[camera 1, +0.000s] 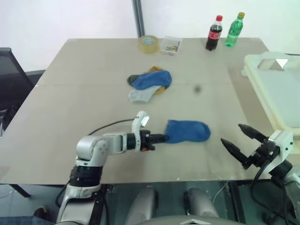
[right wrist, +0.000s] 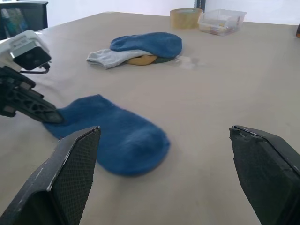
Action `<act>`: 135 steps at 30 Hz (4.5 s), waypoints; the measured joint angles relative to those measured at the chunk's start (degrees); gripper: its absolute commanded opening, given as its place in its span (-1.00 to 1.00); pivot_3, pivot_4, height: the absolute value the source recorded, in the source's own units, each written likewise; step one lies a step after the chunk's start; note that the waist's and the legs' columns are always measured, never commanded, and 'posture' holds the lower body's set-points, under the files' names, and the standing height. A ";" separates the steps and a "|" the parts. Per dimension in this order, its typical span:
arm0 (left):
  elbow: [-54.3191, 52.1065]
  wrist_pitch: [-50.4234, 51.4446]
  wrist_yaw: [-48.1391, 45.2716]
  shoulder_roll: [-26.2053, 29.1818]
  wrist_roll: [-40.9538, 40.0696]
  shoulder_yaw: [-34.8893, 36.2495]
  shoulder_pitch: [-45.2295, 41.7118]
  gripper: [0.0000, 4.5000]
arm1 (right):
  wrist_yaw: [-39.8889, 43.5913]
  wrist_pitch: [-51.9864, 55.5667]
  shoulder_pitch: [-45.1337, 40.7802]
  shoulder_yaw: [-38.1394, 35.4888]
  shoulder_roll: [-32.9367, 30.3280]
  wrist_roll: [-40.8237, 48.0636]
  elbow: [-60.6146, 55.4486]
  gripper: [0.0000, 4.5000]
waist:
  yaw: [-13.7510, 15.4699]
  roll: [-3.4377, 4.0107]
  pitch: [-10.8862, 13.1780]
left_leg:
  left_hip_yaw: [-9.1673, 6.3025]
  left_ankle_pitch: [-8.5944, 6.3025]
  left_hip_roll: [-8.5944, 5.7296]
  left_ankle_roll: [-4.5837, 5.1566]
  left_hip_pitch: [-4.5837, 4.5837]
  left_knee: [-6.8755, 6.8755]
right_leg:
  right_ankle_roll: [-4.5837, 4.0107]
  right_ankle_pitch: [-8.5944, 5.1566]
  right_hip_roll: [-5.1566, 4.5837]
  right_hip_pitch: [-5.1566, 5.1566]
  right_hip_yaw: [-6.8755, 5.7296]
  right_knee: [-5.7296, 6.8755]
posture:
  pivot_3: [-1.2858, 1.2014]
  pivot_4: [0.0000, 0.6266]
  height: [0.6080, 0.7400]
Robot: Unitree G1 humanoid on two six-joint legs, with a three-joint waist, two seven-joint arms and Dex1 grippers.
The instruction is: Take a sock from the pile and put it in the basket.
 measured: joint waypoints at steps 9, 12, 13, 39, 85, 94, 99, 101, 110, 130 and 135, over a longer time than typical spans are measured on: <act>0.27 -8.15 2.03 -3.16 3.48 -2.02 0.62 -0.96 | -0.22 0.00 0.03 0.01 -0.05 0.02 -0.08 1.00 | 0.20 0.01 -0.01 | 0.00 -0.01 -0.01 0.02 -0.01 -0.01 | 0.00 0.00 -0.11 0.04 0.01 -0.07 | 0.03 -0.52 1.00; 0.76 -9.53 4.53 -5.44 4.30 -1.66 0.66 -0.96 | 0.49 0.00 0.82 -0.03 -0.46 0.40 -0.45 1.00 | 0.21 0.01 -0.01 | 0.00 -0.02 -0.01 0.04 -0.01 -0.01 | 0.00 0.00 -0.11 0.05 0.00 -0.06 | 0.03 -0.52 1.00; 0.75 -9.64 4.96 -5.64 4.29 -1.60 0.77 -0.96 | 1.21 0.02 1.32 -0.12 -1.28 0.76 -0.65 1.00 | 0.20 0.02 -0.02 | 0.00 -0.03 -0.01 0.06 0.01 -0.01 | 0.00 0.00 -0.11 0.06 0.01 -0.05 | 0.03 -0.52 1.00; -1.74 -11.86 -1.46 1.18 -0.70 -0.93 4.31 0.99 | 5.45 1.24 -4.90 5.70 -8.66 -6.49 1.54 1.00 | -0.80 0.19 -0.21 | 0.34 -0.06 0.21 0.11 1.08 -0.51 | 0.00 -0.02 0.06 0.85 0.37 -0.29 | 0.03 -0.52 1.00; 5.89 -27.75 -13.15 10.29 5.00 -3.27 4.07 0.99 | 8.98 12.94 -13.41 3.80 -12.79 -4.09 8.51 1.00 | -1.38 0.12 -0.06 | 0.27 -0.06 0.34 0.11 1.03 -0.58 | -0.01 -0.02 0.08 0.80 0.50 -0.37 | 0.03 -0.52 1.00; 13.18 -27.17 -13.53 8.02 2.89 -0.45 0.74 0.99 | -1.16 18.68 -35.78 26.54 -4.35 -16.71 9.35 1.00 | -1.46 0.10 0.03 | 0.19 -0.04 0.30 0.07 0.79 -0.60 | -0.02 -0.01 0.08 0.43 0.39 -0.32 | 0.03 -0.52 1.00; 16.17 -30.05 -18.00 11.98 3.95 -0.16 0.45 0.99 | -4.15 22.68 -46.10 34.97 1.84 -21.91 16.08 1.00 | -1.59 0.07 0.06 | 0.24 0.03 0.29 -0.03 0.63 -0.77 | -0.08 0.02 0.07 0.13 0.32 -0.27 | 0.03 -0.52 1.00; 16.79 -30.99 -20.01 13.51 4.14 0.48 0.83 0.99 | -4.16 23.44 -48.76 36.75 3.80 -23.03 18.94 1.00 | -1.65 0.06 0.06 | 0.28 0.04 0.29 -0.05 0.51 -0.84 | -0.09 0.03 0.07 -0.07 0.34 -0.26 | 0.03 -0.52 1.00; 17.66 -38.92 -23.98 15.24 8.59 0.67 2.57 0.99 | 0.25 23.72 -53.09 43.13 7.77 -24.54 22.54 1.00 | -1.57 0.08 0.07 | 0.24 0.06 0.28 -0.09 0.27 -1.00 | -0.11 0.03 0.01 -0.28 0.28 -0.38 | 0.03 -0.52 1.00; 17.46 -41.46 -23.78 14.86 10.08 0.88 3.56 1.00 | 4.56 23.22 -54.23 46.75 8.79 -27.60 27.44 -0.93 | -1.65 0.08 0.07 | 0.21 0.10 0.26 -0.14 0.30 -1.00 | -0.12 0.04 0.02 -0.30 0.24 -0.25 | 0.03 -0.52 1.00; 17.59 -41.54 -23.70 14.55 10.15 0.97 3.52 1.00 | 4.61 23.25 -56.35 44.59 9.95 -26.85 27.42 -0.93 | -1.61 0.08 0.07 | 0.21 0.11 0.26 -0.16 0.30 -0.99 | -0.12 0.04 0.02 -0.30 0.23 -0.23 | 0.03 -0.52 1.00</act>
